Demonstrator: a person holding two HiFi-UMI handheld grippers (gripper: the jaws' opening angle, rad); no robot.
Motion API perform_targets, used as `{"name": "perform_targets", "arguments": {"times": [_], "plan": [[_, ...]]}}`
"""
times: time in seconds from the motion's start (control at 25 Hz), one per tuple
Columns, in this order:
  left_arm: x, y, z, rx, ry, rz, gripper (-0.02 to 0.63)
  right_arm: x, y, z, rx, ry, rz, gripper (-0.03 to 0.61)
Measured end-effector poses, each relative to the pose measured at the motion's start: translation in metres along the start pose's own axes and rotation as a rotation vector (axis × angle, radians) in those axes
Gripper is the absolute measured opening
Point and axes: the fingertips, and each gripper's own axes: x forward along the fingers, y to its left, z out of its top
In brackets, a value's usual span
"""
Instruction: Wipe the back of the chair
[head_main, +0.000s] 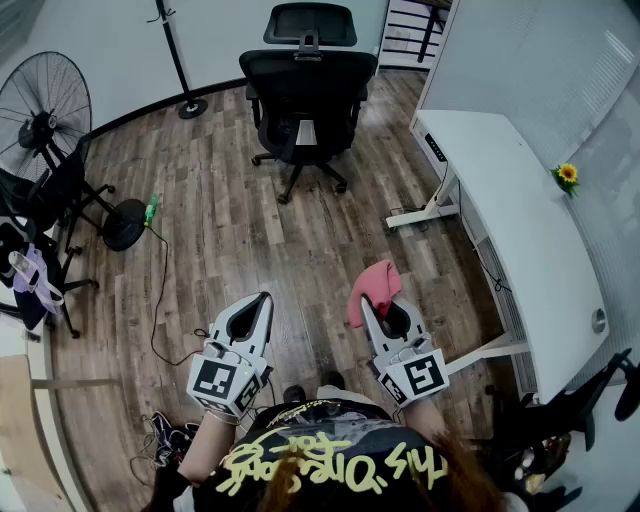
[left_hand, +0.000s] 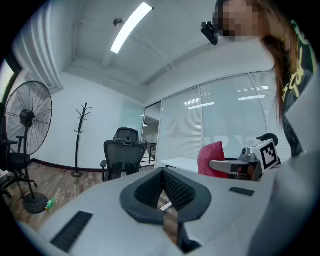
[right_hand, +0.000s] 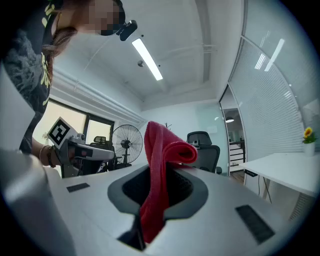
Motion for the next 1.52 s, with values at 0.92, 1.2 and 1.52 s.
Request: {"name": "perform_targets", "arguments": {"times": [0.92,1.2,1.52], "plan": [[-0.022,0.004,0.004,0.008,-0.014,0.0,-0.007,-0.007,0.02,0.002,-0.003,-0.005,-0.004,0.061],[-0.029,0.008,0.004,0.003,-0.015,-0.01,-0.008,-0.007,0.029,0.003,0.001,-0.013,-0.017,0.061],[-0.047,0.018,0.003,0.0,-0.009,-0.022,-0.006,-0.008,0.047,0.006,0.0,-0.024,-0.046,0.061]]}}
